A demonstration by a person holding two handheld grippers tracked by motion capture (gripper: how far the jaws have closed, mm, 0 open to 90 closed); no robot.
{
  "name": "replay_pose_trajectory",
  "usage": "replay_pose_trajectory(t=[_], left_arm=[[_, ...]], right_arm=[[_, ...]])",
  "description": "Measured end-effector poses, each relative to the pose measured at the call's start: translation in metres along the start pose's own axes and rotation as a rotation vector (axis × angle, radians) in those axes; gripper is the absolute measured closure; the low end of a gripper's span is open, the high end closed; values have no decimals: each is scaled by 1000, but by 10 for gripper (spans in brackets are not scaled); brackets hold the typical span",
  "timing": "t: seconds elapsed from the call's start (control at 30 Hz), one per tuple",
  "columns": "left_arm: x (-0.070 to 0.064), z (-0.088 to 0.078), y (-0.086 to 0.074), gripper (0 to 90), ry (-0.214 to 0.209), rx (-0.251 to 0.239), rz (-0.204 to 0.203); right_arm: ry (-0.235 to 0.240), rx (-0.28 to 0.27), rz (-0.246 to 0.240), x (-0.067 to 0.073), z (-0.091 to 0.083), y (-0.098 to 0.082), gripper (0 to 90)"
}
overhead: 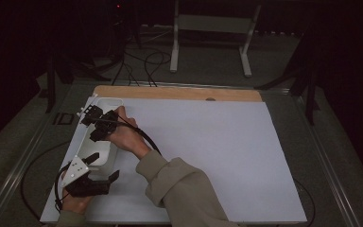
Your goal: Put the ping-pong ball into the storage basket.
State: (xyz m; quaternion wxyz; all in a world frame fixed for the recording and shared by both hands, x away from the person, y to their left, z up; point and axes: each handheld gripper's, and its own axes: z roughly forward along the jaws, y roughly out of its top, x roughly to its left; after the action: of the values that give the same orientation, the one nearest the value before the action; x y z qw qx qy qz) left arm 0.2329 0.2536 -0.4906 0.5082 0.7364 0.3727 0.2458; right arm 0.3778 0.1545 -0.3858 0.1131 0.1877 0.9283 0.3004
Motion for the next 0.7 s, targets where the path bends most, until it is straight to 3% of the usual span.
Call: replay_pose_trajectory(t=[0.6,0.67,0.7], left_arm=[[0,0,0,41,-2,-1,-4],[0,0,0,41,-2,-3,-6],[0,0,0,41,-2,-3,-6]], right_arm=[[4,10,16,1,6,0,499],[22,-5,61,-1,8,1,235],[7,-5,71,-1,9,1,180]])
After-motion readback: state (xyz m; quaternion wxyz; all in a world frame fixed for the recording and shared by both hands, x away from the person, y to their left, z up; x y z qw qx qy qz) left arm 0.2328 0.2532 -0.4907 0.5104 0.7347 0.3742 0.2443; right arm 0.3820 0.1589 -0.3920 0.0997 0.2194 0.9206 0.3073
